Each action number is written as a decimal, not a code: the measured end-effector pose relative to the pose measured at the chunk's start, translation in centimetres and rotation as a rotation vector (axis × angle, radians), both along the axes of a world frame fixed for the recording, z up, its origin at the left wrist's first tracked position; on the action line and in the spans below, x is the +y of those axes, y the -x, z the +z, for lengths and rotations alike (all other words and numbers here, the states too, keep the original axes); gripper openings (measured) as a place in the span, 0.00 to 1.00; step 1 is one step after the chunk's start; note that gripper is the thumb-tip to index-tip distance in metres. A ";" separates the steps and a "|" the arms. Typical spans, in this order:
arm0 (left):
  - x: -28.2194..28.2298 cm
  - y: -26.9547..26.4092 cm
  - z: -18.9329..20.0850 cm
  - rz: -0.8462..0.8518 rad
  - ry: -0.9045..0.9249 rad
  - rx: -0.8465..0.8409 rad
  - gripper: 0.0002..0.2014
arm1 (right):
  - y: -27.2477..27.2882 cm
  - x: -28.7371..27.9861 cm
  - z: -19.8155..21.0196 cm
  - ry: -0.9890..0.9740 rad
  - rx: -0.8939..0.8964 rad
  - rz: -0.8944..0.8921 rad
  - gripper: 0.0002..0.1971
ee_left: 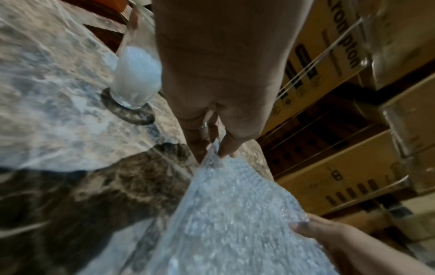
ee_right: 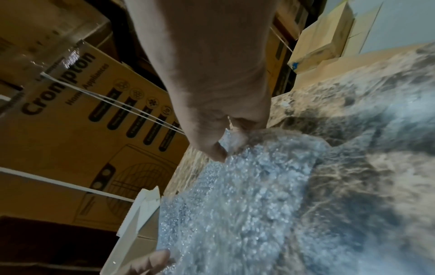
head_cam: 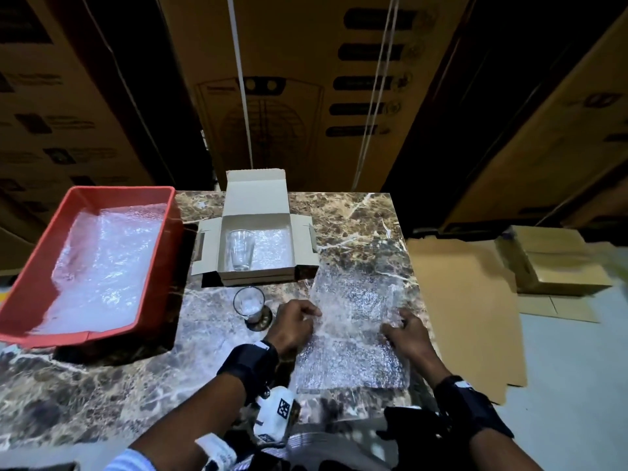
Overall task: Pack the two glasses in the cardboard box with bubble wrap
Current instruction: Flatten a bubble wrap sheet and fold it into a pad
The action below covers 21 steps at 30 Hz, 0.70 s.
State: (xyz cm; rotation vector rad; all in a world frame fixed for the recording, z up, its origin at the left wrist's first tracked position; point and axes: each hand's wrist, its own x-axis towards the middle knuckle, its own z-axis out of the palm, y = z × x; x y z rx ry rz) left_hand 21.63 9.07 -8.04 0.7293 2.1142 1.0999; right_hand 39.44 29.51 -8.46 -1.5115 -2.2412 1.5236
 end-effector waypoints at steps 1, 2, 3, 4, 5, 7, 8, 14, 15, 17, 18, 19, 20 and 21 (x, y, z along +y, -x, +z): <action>0.0 -0.4 -0.1 -0.024 0.025 0.033 0.14 | -0.3 0.0 -0.2 -0.009 -0.018 0.022 0.33; -0.1 -0.7 -0.4 -0.041 0.041 0.069 0.13 | -0.7 -0.2 -0.1 -0.018 -0.029 0.044 0.33; -0.2 -0.9 -0.8 -0.053 0.064 0.107 0.12 | -0.9 -0.4 0.1 -0.025 -0.035 0.068 0.32; -0.4 -1.1 -1.2 -0.064 0.079 0.147 0.12 | -1.2 -0.6 0.2 -0.048 -0.053 0.084 0.32; -0.6 -1.2 -1.8 -0.084 0.096 0.182 0.11 | -1.5 -0.6 0.2 -0.078 -0.064 0.093 0.32; -0.9 -1.5 -2.7 -0.112 0.118 0.227 0.12 | -2.1 -0.4 -0.1 -0.156 -0.109 0.128 0.32; -1.0 -1.6 -3.1 -0.117 0.136 0.267 0.14 | -2.3 -0.3 -0.4 -0.219 -0.136 0.164 0.30; -1.7 -2.9 -1.9 -0.460 0.208 0.317 0.29 | -4.2 -0.2 -1.6 -0.388 -0.163 0.231 0.31; -1.8 -3.1 -2.1 -0.543 0.234 0.326 0.30 | -4.4 -0.4 -1.4 -0.396 -0.147 0.244 0.28; -1.9 -3.4 -2.4 -0.681 0.317 0.383 0.31 | -4.6 -0.7 -1.3 -0.371 -0.098 0.304 0.17; -1.8 -3.5 -2.6 -0.708 0.352 0.407 0.30 | -4.6 -0.7 -1.2 -0.314 -0.070 0.355 0.11; -1.8 -3.6 -2.8 -0.711 0.371 0.422 0.28 | -4.6 -0.7 -1.1 -0.257 -0.045 0.423 0.09; -1.8 -3.6 -2.9 -0.701 0.377 0.428 0.25 | -4.6 -0.8 -1.1 -0.223 -0.044 0.492 0.10; -1.7 -3.7 -3.0 -0.687 0.372 0.436 0.21 | -4.6 -1.0 -1.1 -0.199 -0.040 0.547 0.10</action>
